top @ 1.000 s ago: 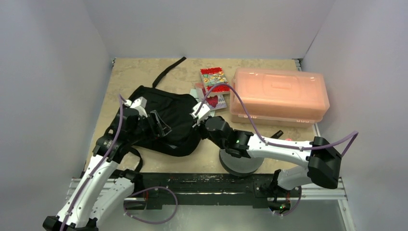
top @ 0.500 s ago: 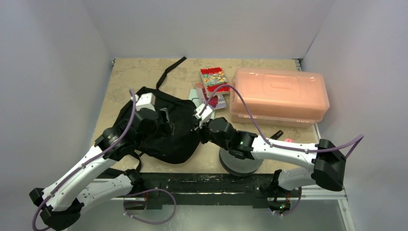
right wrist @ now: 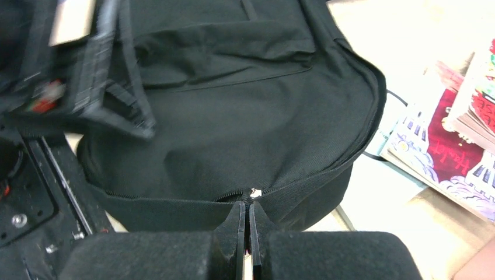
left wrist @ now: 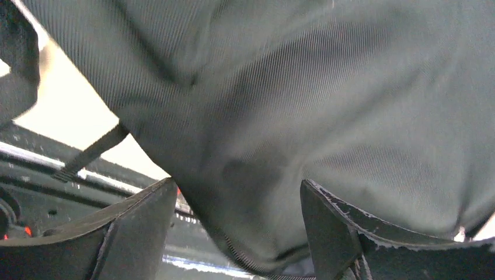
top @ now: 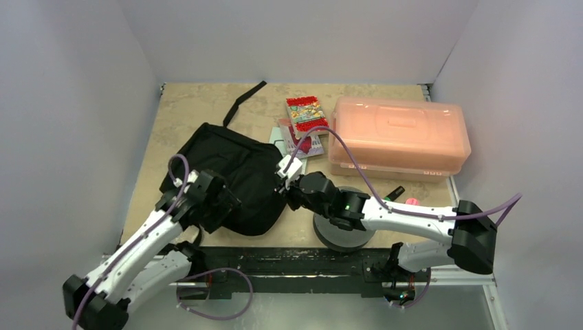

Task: Pack the student bag
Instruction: Unzip the student bag at the center of the board.

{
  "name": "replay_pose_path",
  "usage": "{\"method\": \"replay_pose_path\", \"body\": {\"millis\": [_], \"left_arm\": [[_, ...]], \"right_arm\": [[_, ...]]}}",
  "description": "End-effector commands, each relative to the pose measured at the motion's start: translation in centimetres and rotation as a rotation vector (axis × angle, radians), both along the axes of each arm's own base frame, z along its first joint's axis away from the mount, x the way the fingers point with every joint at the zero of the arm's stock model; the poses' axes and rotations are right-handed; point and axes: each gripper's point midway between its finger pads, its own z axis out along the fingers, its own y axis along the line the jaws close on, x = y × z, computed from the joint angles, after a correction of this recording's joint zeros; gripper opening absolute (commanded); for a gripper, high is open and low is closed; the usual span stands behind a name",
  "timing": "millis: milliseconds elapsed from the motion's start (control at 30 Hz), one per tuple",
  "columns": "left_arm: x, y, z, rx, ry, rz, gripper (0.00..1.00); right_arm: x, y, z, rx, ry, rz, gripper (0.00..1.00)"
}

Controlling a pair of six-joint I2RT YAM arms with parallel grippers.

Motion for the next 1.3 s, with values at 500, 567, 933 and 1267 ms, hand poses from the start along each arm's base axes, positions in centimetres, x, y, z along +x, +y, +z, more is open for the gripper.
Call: {"method": "replay_pose_path", "body": {"millis": [500, 567, 933, 1267], "left_arm": [[5.6, 8.3, 7.1, 0.379, -0.113, -0.031, 0.84], [3.0, 6.1, 5.7, 0.223, -0.036, -0.038, 0.79], [5.2, -5.3, 4.4, 0.028, -0.459, -0.592, 0.57], [4.7, -6.3, -1.8, 0.051, -0.290, -0.666, 0.37]], "right_arm": [[-3.1, 7.4, -0.6, 0.134, 0.042, 0.161, 0.00], [-3.0, 7.8, -1.0, 0.112, 0.039, 0.167, 0.00], [-3.8, 6.9, -1.7, 0.018, 0.032, 0.230, 0.00], [-2.6, 5.3, -1.1, 0.039, 0.024, 0.112, 0.00]]}}
